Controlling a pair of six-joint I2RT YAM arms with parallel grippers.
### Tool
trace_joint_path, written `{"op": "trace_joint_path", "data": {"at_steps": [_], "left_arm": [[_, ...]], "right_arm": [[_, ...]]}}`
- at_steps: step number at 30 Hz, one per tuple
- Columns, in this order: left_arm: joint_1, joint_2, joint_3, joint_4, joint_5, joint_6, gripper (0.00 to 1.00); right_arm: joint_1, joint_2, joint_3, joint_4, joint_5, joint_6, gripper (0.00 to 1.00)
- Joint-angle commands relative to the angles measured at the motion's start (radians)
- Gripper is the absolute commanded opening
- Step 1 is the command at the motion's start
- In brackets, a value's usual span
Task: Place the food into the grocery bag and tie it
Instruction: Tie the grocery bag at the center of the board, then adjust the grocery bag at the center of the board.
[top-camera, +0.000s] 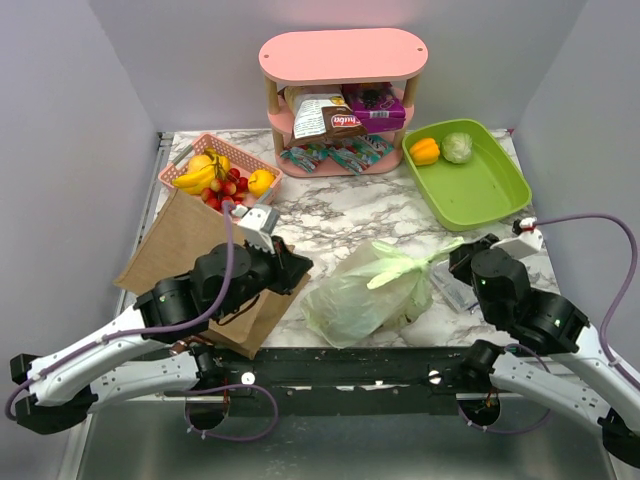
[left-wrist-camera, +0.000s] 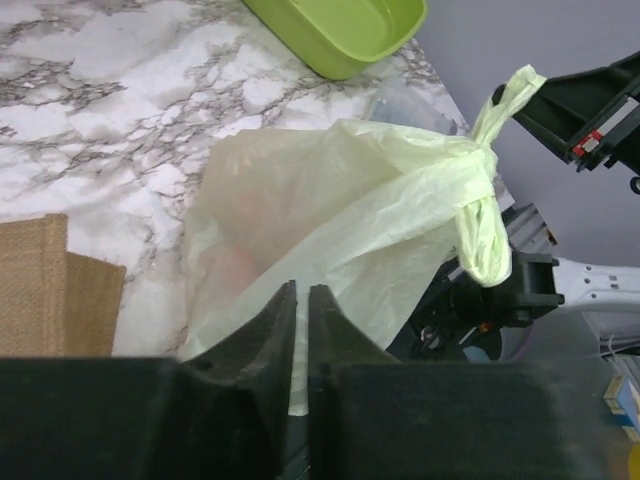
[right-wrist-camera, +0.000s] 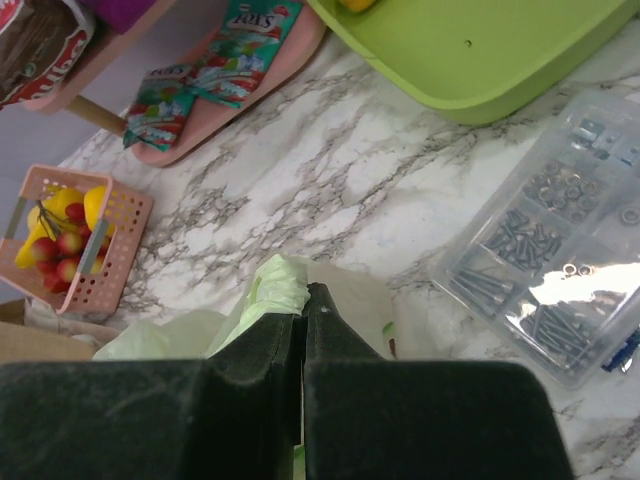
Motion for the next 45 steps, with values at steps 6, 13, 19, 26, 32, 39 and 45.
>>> {"op": "trace_joint_path", "data": {"at_steps": [6, 13, 19, 26, 32, 39, 45], "left_arm": [[0.013, 0.194, 0.260, -0.011, 0.263, 0.176, 0.60], [0.014, 0.252, 0.309, -0.013, 0.373, 0.176, 0.67], [0.020, 0.230, 0.276, -0.002, 0.354, 0.160, 0.67], [0.035, 0.190, 0.259, -0.074, 0.272, 0.165, 0.68], [0.089, 0.166, 0.274, -0.227, 0.099, 0.153, 0.70], [0.188, 0.119, 0.275, -0.366, -0.053, 0.152, 0.81], [0.265, 0.042, 0.228, -0.419, -0.089, 0.162, 0.83]], "right_arm": [[-0.003, 0.108, 0.090, 0.325, -0.129, -0.330, 0.01], [-0.002, 0.229, 0.184, 0.497, -0.188, -0.478, 0.01], [-0.003, 0.395, 0.284, 0.515, -0.089, -0.564, 0.01], [-0.004, 0.430, 0.273, 0.522, 0.003, -0.619, 0.04], [-0.003, 0.387, 0.320, 0.433, -0.102, -0.652, 0.71], [-0.003, 0.467, 0.561, 0.243, -0.302, -0.636, 0.86], [-0.003, 0.654, 0.749, 0.174, -0.665, -0.585, 0.86]]}}
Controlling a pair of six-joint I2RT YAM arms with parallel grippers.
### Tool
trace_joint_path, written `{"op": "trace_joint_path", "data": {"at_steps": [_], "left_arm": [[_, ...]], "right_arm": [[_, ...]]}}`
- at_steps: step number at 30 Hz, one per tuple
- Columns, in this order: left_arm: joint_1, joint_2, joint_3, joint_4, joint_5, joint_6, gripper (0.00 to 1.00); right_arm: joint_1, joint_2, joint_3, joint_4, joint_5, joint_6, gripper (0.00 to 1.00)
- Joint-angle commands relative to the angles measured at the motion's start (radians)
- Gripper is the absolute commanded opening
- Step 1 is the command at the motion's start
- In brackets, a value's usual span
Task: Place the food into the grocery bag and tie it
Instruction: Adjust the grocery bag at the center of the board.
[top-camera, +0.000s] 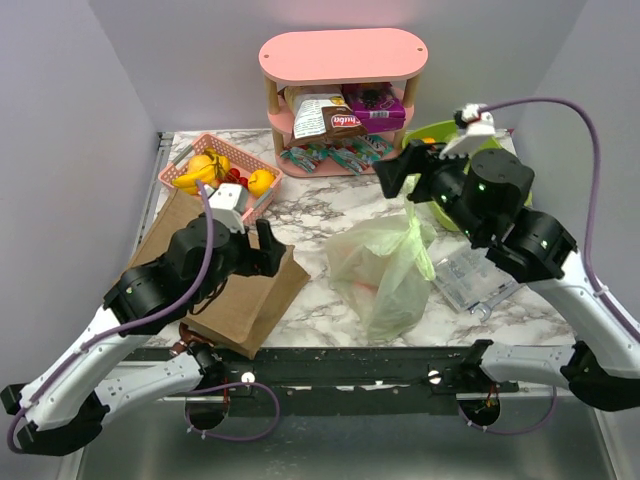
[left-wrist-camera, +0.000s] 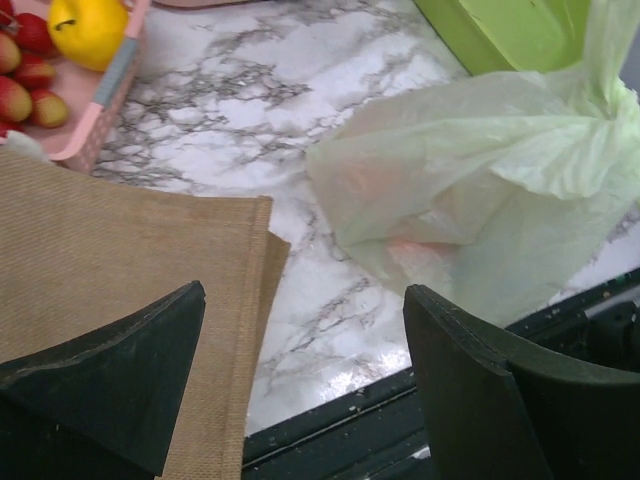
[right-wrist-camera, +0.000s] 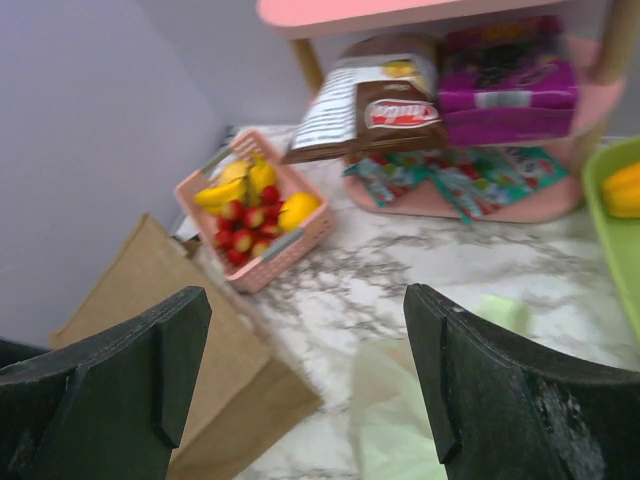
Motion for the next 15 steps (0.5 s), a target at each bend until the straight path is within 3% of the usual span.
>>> {"op": "trace_joint_path", "data": {"at_steps": [1, 4, 15], "left_arm": [[0.053, -0.066, -0.039, -0.093, -0.088, 0.003, 0.83], [0.083, -0.112, -0.073, -0.119, -0.099, -0.014, 0.85], [0.146, -0.215, -0.144, -0.165, -0.062, -0.027, 0.85]], "right_arm": [[-0.002, 0.152, 0.085, -0.096, -0.369, 0.045, 0.86], [-0.002, 0.247, 0.087, -0.055, -0.519, 0.098, 0.86], [-0.002, 0.518, -0.001, 0.118, -0.740, 0.277, 0.87]]}}
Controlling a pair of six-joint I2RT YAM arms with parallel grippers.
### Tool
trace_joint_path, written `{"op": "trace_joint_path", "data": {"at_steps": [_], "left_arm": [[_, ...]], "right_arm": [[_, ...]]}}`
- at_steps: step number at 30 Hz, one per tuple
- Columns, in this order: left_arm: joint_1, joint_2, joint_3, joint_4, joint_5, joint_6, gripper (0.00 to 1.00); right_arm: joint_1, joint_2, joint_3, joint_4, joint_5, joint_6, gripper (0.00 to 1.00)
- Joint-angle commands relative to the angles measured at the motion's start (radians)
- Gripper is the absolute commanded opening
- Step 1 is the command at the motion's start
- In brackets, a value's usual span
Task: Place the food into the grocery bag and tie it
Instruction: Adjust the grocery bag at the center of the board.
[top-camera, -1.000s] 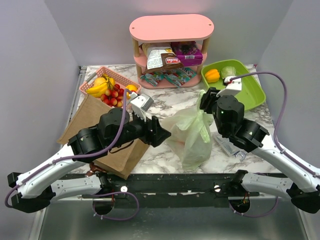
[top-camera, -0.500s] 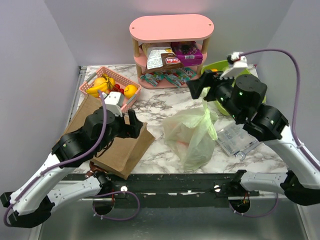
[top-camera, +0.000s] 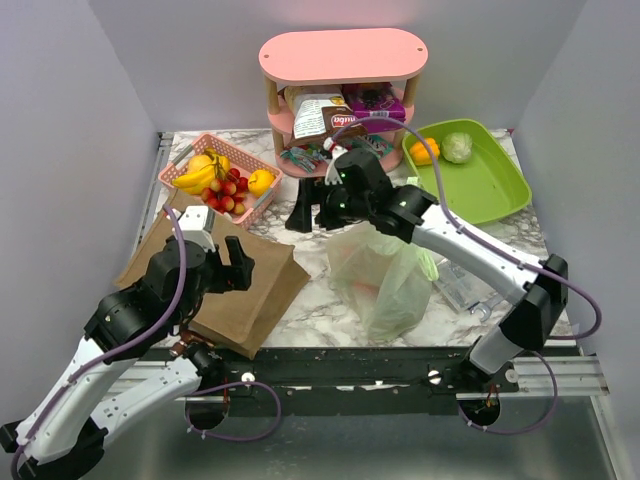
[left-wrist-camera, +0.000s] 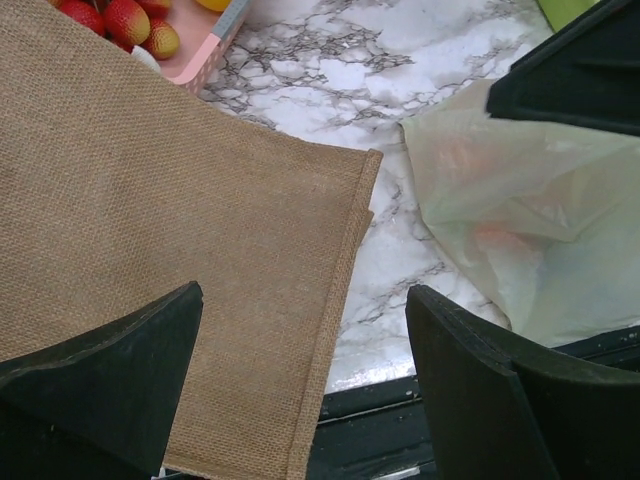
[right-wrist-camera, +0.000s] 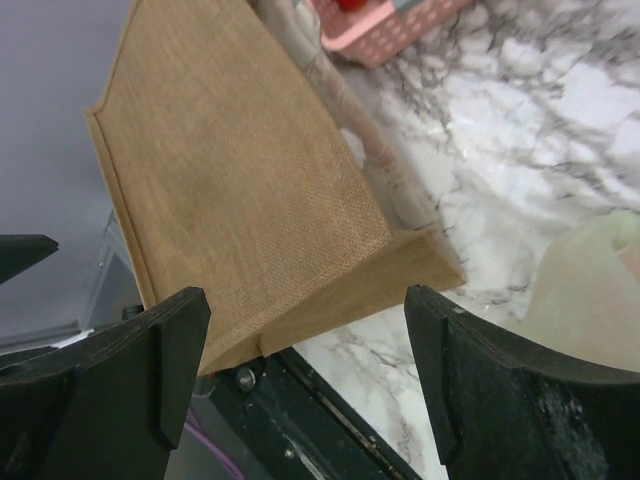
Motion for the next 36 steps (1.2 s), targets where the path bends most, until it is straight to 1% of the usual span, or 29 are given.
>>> {"op": "trace_joint_path", "data": {"at_steps": [1, 5, 9, 16, 23, 27, 29, 31, 33, 35, 36], "left_arm": [[0.013, -0.033, -0.022, -0.034, -0.003, -0.010, 0.85], [0.016, -0.049, -0.039, -0.026, 0.004, -0.010, 0.85], [0.017, -0.051, -0.051, -0.019, 0.014, -0.011, 0.85], [0.019, -0.053, -0.057, -0.005, 0.028, -0.007, 0.85], [0.020, -0.056, -0.057, -0.009, 0.031, -0.002, 0.85], [0.020, -0.060, -0.059, -0.008, 0.029, -0.001, 0.85], [0.020, -0.061, -0.061, -0.007, 0.031, 0.001, 0.85], [0.020, -0.059, -0.061, -0.007, 0.032, 0.002, 0.85], [0.020, -0.059, -0.060, -0.007, 0.035, 0.003, 0.85], [0.019, -0.059, -0.061, -0.006, 0.035, 0.004, 0.85], [0.020, -0.059, -0.059, -0.007, 0.035, 0.003, 0.85]], "right_arm": [[-0.001, 0.066, -0.039, 0.111, -0.165, 0.088, 0.87], [0.000, 0.128, -0.090, 0.184, -0.226, 0.117, 0.87], [0.000, 0.186, -0.111, 0.235, -0.249, 0.131, 0.86], [0.001, 0.284, -0.080, 0.278, -0.236, 0.131, 0.86], [0.001, 0.352, -0.041, 0.278, -0.198, 0.114, 0.86], [0.002, 0.378, -0.043, 0.312, -0.253, 0.120, 0.85], [0.008, 0.391, -0.043, 0.335, -0.303, 0.112, 0.83], [0.024, 0.398, -0.028, 0.340, -0.373, 0.065, 0.80], [0.037, 0.393, -0.019, 0.332, -0.387, 0.035, 0.77], [0.041, 0.387, -0.022, 0.334, -0.420, 0.027, 0.67], [0.041, 0.385, -0.028, 0.340, -0.437, 0.028, 0.58]]}}
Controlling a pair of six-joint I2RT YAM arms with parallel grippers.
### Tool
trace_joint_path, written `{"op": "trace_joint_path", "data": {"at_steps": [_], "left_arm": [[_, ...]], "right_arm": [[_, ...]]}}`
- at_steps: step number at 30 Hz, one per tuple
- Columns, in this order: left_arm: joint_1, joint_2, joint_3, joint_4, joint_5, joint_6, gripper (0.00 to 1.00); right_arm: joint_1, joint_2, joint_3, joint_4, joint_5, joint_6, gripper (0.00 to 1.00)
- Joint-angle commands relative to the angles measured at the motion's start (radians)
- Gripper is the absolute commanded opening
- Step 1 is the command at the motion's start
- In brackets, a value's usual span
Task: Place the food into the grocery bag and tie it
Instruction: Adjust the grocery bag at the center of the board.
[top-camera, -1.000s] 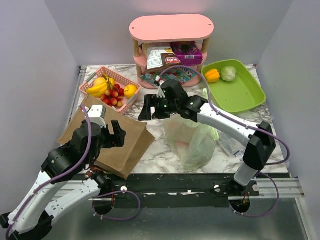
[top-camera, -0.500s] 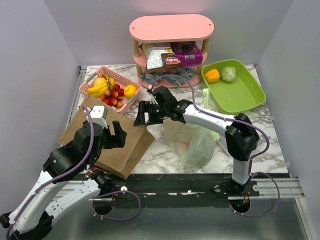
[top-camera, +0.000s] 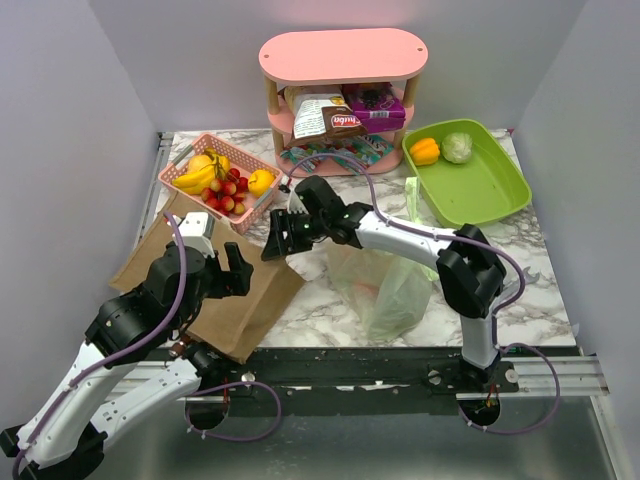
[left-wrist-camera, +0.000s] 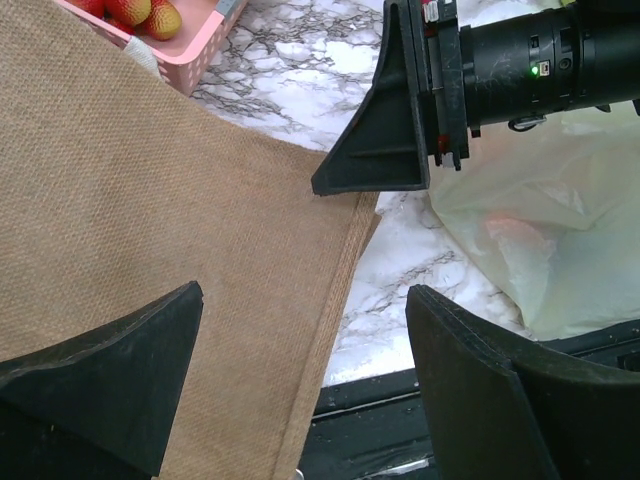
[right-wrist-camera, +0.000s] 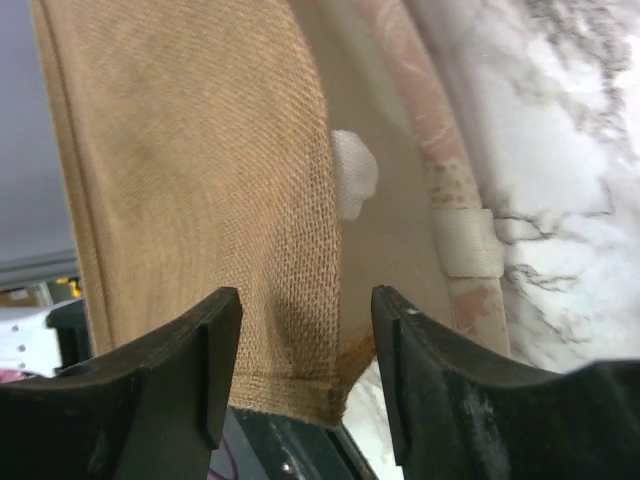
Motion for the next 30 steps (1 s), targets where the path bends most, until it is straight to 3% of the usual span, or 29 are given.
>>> {"op": "trace_joint_path", "data": {"at_steps": [1, 7, 10, 23, 30], "left_arm": [[0.008, -0.010, -0.006, 0.005, 0.023, 0.009, 0.85], [0.009, -0.018, -0.003, 0.004, 0.028, 0.000, 0.85], [0.009, -0.026, 0.001, 0.000, 0.031, -0.005, 0.85], [0.008, -0.057, 0.034, 0.017, 0.049, -0.006, 0.84], [0.009, -0.066, 0.039, 0.038, 0.049, -0.013, 0.84]], "right_arm": [[0.023, -0.001, 0.013, 0.056, -0.137, -0.037, 0.52], [0.023, -0.034, -0.046, 0.097, -0.184, 0.013, 0.10], [0.023, -0.066, -0.047, 0.080, -0.165, 0.008, 0.01], [0.023, -0.251, 0.297, -0.335, 0.106, -0.184, 0.01], [0.024, -0.449, 0.185, -0.381, 0.207, -0.309, 0.01]]}}
